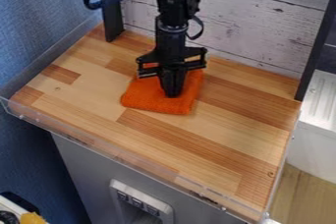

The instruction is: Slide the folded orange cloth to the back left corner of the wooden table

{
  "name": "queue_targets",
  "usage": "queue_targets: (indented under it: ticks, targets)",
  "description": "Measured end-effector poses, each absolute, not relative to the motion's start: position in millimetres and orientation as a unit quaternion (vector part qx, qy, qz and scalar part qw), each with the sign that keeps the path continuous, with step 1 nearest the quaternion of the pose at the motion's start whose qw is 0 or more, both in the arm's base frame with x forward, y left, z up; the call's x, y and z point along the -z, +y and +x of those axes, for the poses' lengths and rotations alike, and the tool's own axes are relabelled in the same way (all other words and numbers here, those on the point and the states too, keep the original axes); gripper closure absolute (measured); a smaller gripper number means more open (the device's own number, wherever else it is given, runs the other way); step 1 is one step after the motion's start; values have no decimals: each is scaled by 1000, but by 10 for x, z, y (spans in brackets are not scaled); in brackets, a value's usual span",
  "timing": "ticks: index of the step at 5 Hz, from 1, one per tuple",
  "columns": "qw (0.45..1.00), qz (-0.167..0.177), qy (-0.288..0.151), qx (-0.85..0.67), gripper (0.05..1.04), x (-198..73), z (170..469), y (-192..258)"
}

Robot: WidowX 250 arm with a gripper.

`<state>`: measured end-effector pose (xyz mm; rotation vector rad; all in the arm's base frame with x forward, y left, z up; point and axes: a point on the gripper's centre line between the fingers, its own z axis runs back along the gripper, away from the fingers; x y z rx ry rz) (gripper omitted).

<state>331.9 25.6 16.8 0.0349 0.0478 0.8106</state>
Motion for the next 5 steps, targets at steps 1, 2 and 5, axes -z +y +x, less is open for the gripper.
queue_targets:
  ticks: [1, 2, 5]
  targets:
    - [919, 9, 30, -393, 1025, -118, 3325, 282]
    - [934, -2, 31, -357, 1025, -104, 3354, 378]
    - [984, -36, 4, -173, 1025, -95, 3616, 1034]
